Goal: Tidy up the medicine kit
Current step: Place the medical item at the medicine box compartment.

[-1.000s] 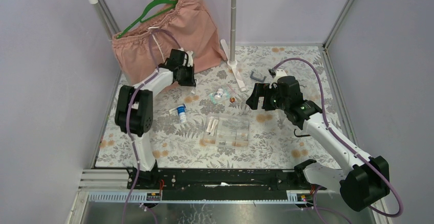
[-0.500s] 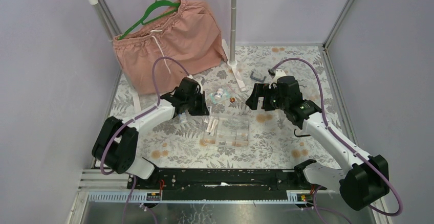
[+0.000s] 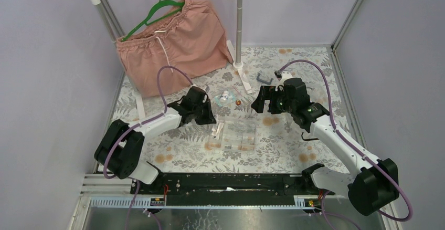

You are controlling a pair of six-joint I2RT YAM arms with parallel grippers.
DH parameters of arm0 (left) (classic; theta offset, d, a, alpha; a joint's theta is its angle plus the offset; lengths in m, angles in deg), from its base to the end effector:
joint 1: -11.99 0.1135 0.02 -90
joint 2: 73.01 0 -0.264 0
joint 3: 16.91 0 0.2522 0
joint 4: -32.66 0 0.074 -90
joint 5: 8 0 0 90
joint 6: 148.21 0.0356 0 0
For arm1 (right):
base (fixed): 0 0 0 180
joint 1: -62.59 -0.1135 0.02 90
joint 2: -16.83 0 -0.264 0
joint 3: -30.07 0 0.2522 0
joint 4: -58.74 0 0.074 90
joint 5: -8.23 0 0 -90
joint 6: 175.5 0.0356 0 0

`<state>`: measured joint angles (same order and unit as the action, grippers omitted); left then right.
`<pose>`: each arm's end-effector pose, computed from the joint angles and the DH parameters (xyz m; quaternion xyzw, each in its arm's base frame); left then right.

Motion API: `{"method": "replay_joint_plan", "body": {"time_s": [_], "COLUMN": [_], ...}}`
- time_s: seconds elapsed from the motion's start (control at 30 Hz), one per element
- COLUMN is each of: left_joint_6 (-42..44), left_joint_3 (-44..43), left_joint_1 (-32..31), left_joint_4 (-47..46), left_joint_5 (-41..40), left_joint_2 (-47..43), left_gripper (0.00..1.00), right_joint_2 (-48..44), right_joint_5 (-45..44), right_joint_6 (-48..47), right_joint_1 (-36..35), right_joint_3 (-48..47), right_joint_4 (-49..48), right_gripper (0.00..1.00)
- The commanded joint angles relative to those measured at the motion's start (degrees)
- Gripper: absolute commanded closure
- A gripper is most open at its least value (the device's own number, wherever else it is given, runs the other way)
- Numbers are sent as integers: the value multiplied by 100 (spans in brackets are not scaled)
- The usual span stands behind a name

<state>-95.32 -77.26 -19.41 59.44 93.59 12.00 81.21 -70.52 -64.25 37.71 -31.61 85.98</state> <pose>0.2473 -0.1593 0.1861 -0.0135 0.9396 -0.2637 0.2179 0.2258 0.1124 0.2853 -0.0763 0.8596 0.2732 0.4250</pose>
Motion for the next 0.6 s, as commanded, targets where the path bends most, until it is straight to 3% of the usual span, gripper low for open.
{"method": "replay_joint_plan", "body": {"time_s": [0.0, 0.2, 0.37, 0.57], "left_joint_6": [-243, -241, -232, -137], "left_joint_3": [155, 239, 278, -140], "left_joint_1": [-179, -242, -253, -244], "left_joint_4": [-413, -421, -336, 207], "left_joint_5": [-64, -13, -52, -593], "left_joint_2": [-19, -58, -157, -373], "left_gripper": [100, 100, 84, 74], "right_joint_2": [-92, -90, -102, -43], "right_joint_5": [28, 53, 36, 85], "right_joint_6": [54, 54, 55, 74], "right_joint_1": [-33, -34, -33, -31], "right_joint_3": [-86, -70, -59, -52], "right_joint_4": [-60, -54, -57, -121], "right_gripper": [0, 0, 0, 0]}}
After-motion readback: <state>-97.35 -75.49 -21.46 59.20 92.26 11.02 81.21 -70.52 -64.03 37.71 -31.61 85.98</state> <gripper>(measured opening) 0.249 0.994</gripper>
